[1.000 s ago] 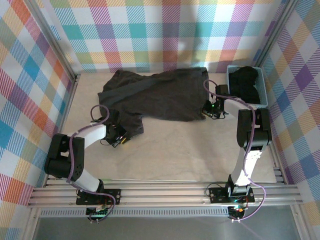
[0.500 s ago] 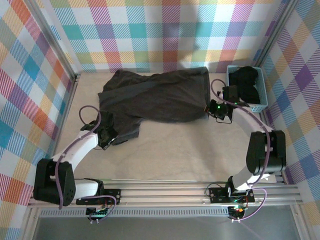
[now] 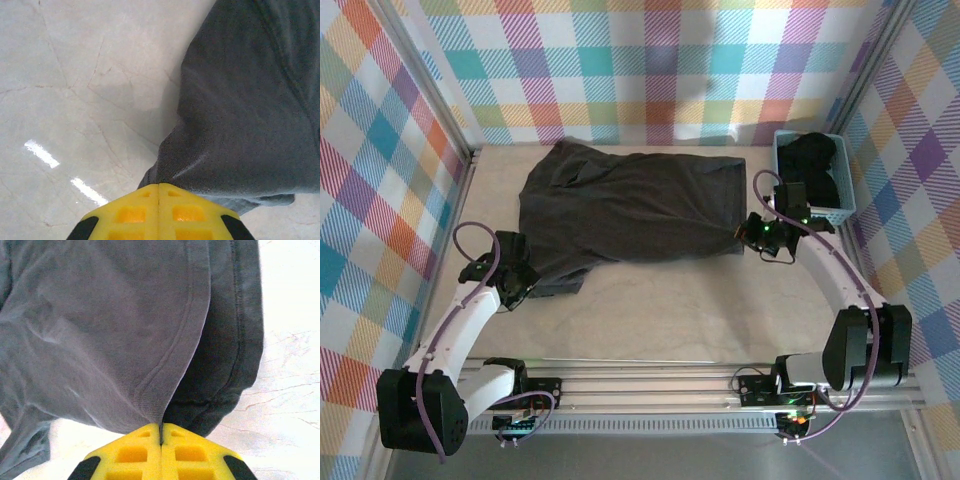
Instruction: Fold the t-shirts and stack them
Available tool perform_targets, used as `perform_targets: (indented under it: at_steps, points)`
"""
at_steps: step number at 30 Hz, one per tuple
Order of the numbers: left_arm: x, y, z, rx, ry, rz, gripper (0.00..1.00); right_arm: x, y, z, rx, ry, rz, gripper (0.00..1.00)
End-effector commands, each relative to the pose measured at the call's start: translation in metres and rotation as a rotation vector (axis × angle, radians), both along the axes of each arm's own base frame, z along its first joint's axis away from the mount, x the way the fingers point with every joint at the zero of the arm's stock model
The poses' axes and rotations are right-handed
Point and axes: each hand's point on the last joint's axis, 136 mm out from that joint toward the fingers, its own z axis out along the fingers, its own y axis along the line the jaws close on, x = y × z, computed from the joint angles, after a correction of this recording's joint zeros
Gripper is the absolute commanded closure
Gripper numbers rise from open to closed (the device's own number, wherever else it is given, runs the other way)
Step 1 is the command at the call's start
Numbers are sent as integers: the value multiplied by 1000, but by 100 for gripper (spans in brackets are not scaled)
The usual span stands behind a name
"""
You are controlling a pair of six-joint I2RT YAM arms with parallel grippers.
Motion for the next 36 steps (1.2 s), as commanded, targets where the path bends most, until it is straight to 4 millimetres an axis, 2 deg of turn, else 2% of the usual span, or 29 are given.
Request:
perform_targets:
  at_steps: [1,5,10,17,22,27,31,34,35,36]
  points:
    - [-11,3,-9,11,47,-15,100,9,-9,-10,-35,47,-22,100]
    - [-8,3,-10,14,58,-24,100,27,-13,-24,-53,98,-24,100]
    - [-7,4,-9,17,54,-21,100,34,-24,-37,-70,125,-56,100]
    - [-5,3,-12,17,62,-31,100,64,-37,-30,-81,106,-67,100]
    - [-4,2,-14,5,61,-32,100,77,-42,-31,-93,113,-80,100]
    - [2,-4,-15,-26,52,-39,100,84,-47,-48,-110,157,-92,100]
    - [10,-20,-12,-107,29,-85,100,92,-49,-76,-126,214,-92,100]
    - [11,-28,-8,-143,27,-113,100,98,-54,-87,-152,236,-98,100]
    - [11,-29,-7,-150,27,-117,100,99,-56,-87,-160,231,-103,98]
    - [10,-31,-6,-156,27,-125,100,100,-59,-85,-171,224,-110,91]
